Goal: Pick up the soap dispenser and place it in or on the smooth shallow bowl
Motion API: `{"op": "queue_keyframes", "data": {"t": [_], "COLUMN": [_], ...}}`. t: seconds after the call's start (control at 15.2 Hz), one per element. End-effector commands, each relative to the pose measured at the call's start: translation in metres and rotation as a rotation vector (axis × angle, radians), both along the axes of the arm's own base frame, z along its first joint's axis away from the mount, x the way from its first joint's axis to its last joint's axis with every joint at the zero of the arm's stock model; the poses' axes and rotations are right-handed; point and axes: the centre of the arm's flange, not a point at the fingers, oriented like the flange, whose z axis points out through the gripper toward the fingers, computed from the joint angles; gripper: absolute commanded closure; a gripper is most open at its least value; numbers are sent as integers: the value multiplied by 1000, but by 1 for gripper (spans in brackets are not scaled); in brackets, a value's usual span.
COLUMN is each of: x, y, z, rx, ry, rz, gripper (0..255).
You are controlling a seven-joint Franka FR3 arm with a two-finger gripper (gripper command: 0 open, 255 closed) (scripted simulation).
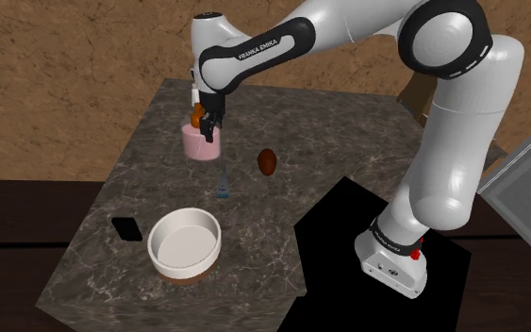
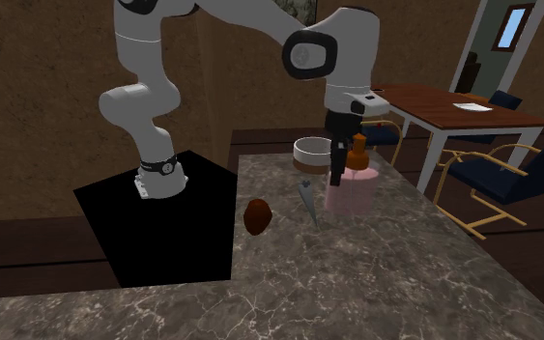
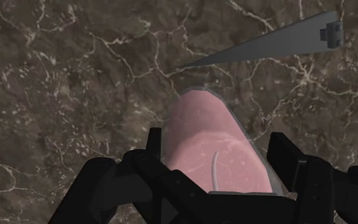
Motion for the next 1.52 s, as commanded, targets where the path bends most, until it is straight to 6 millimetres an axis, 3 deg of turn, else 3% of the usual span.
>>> {"op": "queue_keyframes", "data": {"t": [0.0,1.25,1.45], "x": [-1,-1,-29], "y": [0,0,27], "z": [10,107,108], "rx": [0,0,0], "ry": [0,0,0], "rz": [0,0,0], "gripper": [255,255,255]}}
